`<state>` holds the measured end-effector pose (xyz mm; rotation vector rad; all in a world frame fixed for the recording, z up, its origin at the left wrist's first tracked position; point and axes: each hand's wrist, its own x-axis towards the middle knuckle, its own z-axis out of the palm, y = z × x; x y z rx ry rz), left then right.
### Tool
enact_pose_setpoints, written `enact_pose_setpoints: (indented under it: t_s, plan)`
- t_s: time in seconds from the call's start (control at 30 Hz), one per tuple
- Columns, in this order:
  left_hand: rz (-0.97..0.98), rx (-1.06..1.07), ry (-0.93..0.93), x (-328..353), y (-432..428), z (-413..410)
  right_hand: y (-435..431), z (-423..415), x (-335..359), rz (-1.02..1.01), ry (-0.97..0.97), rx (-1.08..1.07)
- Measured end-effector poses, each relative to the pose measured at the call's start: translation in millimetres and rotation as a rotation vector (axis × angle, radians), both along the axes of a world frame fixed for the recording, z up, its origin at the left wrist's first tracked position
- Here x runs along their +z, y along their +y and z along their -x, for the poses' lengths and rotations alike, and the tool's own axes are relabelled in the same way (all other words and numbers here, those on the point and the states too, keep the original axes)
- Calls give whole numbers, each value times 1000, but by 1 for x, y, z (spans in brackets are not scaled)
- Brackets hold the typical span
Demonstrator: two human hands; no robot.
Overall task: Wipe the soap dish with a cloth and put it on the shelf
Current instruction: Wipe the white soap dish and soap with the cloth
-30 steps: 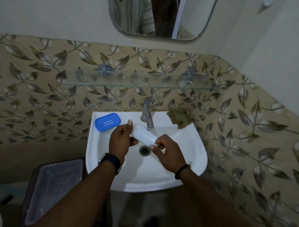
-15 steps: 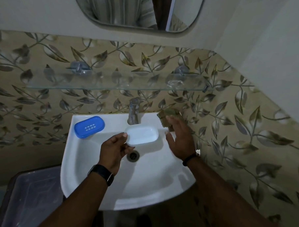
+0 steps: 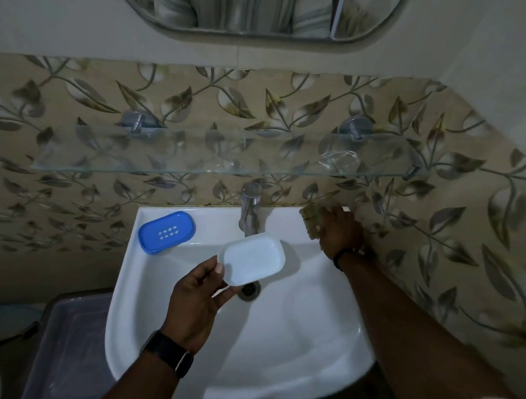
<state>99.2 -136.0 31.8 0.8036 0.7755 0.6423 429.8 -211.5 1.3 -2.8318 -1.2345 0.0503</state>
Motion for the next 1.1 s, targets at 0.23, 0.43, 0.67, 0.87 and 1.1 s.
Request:
enact_pose_setpoints:
  t_s: [0.23, 0.43, 0.67, 0.87, 1.1]
  plan:
    - [22, 16, -10, 6, 2, -1, 4, 12, 1, 59, -140, 107]
    - [33, 28, -30, 11, 3, 7, -15, 8, 63, 2, 89, 90]
    - [-7, 28, -43, 19, -7, 27, -28, 109, 138, -866, 217, 135]
    - [-124, -107, -33, 36, -17, 37, -40, 244, 114, -538, 189, 802]
    - [-227, -152, -68, 50, -14, 67, -56, 252, 121, -181, -180, 749]
